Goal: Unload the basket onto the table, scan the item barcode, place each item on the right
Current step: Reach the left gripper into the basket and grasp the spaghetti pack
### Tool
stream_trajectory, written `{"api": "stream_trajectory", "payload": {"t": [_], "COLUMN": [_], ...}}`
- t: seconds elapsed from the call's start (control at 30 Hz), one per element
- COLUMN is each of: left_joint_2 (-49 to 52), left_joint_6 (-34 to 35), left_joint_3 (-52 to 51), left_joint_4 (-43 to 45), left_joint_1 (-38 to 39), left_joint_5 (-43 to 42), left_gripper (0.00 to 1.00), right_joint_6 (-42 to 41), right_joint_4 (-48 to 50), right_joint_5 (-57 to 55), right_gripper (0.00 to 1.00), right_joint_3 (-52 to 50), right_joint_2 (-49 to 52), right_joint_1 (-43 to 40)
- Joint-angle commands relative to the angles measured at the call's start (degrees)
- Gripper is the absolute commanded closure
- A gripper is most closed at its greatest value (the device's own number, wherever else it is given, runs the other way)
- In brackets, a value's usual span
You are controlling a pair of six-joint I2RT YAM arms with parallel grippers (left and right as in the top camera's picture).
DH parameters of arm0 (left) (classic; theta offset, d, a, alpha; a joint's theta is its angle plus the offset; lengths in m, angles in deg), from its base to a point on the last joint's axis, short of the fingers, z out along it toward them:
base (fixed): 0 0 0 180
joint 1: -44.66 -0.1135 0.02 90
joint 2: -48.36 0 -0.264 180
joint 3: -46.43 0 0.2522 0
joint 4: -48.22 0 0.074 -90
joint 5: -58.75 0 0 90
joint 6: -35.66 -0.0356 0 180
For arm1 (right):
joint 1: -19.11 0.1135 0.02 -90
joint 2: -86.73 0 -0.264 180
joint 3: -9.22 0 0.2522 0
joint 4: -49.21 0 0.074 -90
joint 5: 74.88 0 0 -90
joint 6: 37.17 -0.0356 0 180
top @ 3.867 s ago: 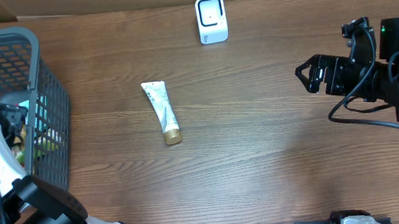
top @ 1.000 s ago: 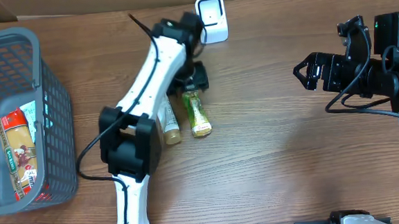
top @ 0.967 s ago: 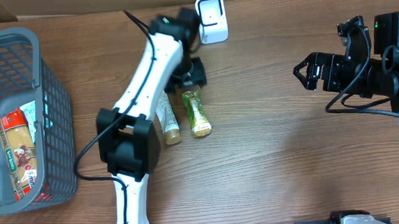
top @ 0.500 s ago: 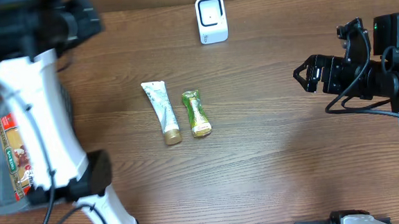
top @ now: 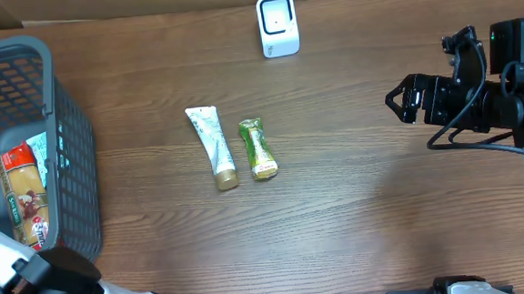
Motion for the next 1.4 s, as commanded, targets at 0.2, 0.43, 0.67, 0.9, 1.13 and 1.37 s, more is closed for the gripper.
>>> {"api": "stream_trajectory", "payload": {"t": [0.2, 0.43, 0.67, 0.9, 1.13, 1.37], "left_joint_2": [0.15, 0.24, 0.28, 0.39, 0.39, 0.13], "left_joint_6": [-9.16, -19.93, -27.78, -28.92, -30.99, -30.99], "left_joint_3": [-31.15, -41.68, -50.10, -58.05, -62.90, -61.96], "left_joint_4": [28.98, 43.08, 50.99, 62.23, 65.40, 64.98], "left_joint_1": [-0.26, -0.26, -0.31, -0.28, -0.28, -0.11], "left_joint_5": [2.71, 8.90, 13.33, 13.22, 13.22, 13.20], "left_gripper": [0.19, 0.17, 0.15, 0.13, 0.50, 0.96], "right_joint_6": [0.28, 0.28, 0.26, 0.26, 0.07, 0.04], "right_joint_4": [-0.02, 0.57, 0.52, 0.28, 0.28, 0.31], "right_joint_5": [-2.84, -3.04, -3.04, -3.43, -3.43, -3.43], "right_gripper": [0.00, 0.00, 0.00, 0.00, 0.00, 0.00], "right_joint_3": [1.31, 1.31, 1.31, 1.31, 1.31, 1.31], "right_joint_2": [-0.24, -0.24, -0.09, -0.09, -0.09, -0.09], "right_joint_1": [-0.04, -0.04, -0.04, -0.04, -0.04, -0.04]}}
